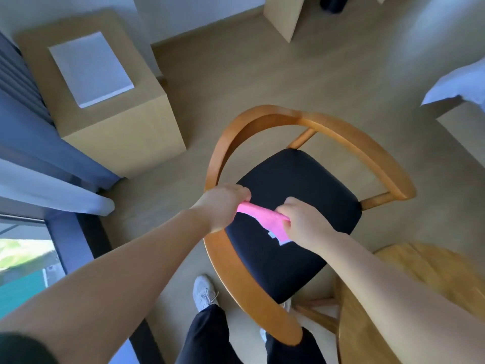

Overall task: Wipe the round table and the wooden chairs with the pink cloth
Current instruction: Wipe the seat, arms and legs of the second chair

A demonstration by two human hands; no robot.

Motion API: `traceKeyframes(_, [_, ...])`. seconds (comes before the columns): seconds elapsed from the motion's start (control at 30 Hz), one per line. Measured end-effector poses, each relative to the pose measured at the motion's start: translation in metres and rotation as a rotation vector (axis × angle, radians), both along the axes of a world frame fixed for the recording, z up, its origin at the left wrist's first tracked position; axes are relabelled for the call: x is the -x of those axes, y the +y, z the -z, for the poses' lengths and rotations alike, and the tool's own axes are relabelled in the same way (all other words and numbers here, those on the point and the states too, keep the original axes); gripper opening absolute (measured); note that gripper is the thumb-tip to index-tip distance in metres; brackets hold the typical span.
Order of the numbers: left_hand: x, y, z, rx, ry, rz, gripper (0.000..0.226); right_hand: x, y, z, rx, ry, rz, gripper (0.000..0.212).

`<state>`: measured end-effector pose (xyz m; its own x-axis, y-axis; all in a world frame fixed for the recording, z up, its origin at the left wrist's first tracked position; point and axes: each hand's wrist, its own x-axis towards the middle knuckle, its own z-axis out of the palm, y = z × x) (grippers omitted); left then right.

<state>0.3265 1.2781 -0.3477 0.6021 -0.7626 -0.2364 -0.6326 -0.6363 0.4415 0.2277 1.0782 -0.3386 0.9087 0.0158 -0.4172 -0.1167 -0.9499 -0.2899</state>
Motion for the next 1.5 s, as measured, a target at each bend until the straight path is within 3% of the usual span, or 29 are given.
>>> traceKeyframes(0.23, [-0.031,-0.024,0.057,-0.090,0.008,0.056,0.038,-0.024,-0.031,0.058,0.010,0.041,0.054,0.017])
traceKeyframes(0.4, [-0.066,-0.051,0.074,-0.019,-0.065,-0.080,0.039,-0.067,-0.060,0.076,0.000,-0.118,0.018,0.016])
traceKeyframes(0.5, [-0.055,-0.040,0.084,0.116,-0.210,-0.224,0.032,-0.073,-0.060,0.098,-0.019,-0.210,-0.086,0.016])
traceKeyframes(0.57, [-0.026,-0.022,0.097,0.105,-0.216,-0.235,0.024,-0.062,-0.051,0.130,0.066,-0.148,-0.234,0.007])
traceKeyframes(0.67, [0.011,-0.003,0.117,-0.047,-0.108,-0.051,0.018,-0.043,-0.038,0.185,0.183,0.085,-0.354,0.023])
traceKeyframes(0.73, [0.013,-0.001,0.125,-0.045,-0.125,-0.092,0.020,-0.036,-0.036,0.217,0.179,0.145,-0.334,0.035])
traceKeyframes(0.93, [0.012,-0.001,0.136,-0.067,-0.230,-0.119,0.030,-0.045,-0.035,0.285,0.143,-0.051,-0.192,0.063])
traceKeyframes(1.07, [0.016,-0.002,0.135,-0.066,-0.192,-0.113,0.033,-0.047,-0.015,0.317,0.252,0.037,-0.116,0.089])
traceKeyframes(1.27, [0.012,0.004,0.138,-0.058,-0.190,-0.113,0.033,-0.050,0.008,0.336,0.223,-0.085,0.068,0.059])
traceKeyframes(1.5, [0.013,0.002,0.136,-0.068,-0.192,-0.103,0.032,-0.063,-0.014,0.338,0.161,-0.127,0.074,0.053])
